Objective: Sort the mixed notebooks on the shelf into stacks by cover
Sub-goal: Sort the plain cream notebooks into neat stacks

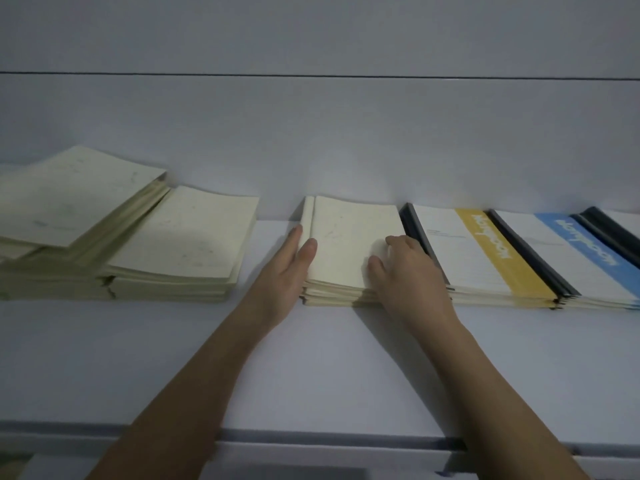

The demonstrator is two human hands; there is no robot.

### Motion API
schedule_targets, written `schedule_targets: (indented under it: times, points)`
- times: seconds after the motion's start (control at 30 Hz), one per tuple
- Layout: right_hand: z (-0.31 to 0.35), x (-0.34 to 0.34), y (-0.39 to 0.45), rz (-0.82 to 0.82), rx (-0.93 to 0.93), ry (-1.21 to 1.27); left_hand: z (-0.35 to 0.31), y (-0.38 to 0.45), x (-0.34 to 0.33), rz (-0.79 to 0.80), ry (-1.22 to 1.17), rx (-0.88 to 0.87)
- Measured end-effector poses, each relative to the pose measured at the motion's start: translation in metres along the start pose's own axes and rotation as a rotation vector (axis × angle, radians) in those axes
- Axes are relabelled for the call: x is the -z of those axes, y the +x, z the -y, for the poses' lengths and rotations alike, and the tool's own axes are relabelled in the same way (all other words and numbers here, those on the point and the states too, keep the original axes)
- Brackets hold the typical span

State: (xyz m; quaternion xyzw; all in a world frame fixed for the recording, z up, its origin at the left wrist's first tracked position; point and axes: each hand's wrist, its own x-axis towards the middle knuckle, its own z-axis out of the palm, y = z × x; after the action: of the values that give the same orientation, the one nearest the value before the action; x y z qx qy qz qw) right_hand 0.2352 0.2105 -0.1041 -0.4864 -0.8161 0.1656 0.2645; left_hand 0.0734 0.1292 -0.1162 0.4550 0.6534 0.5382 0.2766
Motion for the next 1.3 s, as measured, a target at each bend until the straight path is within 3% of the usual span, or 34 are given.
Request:
schedule_targets:
  times: [0.2,0.37,0.47,0.67,0.8,0.93,1.1,1.3]
  points:
    - [-0.007,-0.005,0.003,-0.029,0.024,0.033,0.005,0.002,0.001,0.004,-0.003,-0.108]
    - [-0.005,0.001,0.002,-0.262,0.119,0.166,0.011,0.004,0.0,-0.034,0.024,-0.143]
    - [0.003,0.008,-0.002,-0.304,0.195,0.337,0.012,0.006,0.0,-0.069,0.043,-0.111]
    - [0.015,0.01,-0.009,-0.235,0.351,0.442,-0.01,-0.021,-0.001,-0.209,0.296,-0.231]
    - [0.019,0.011,-0.016,-0.111,0.407,0.388,-0.03,-0.041,0.031,-0.111,0.562,-0.336]
    - [0.047,0.01,-0.02,0.038,0.493,0.309,-0.052,-0.052,0.091,-0.103,0.863,-0.274]
    - [0.106,-0.002,-0.022,0.164,0.577,0.165,-0.056,-0.051,0.166,-0.211,1.132,-0.262]
    - [0.181,-0.04,-0.019,0.239,0.576,-0.045,-0.048,-0.053,0.233,-0.225,1.196,-0.204]
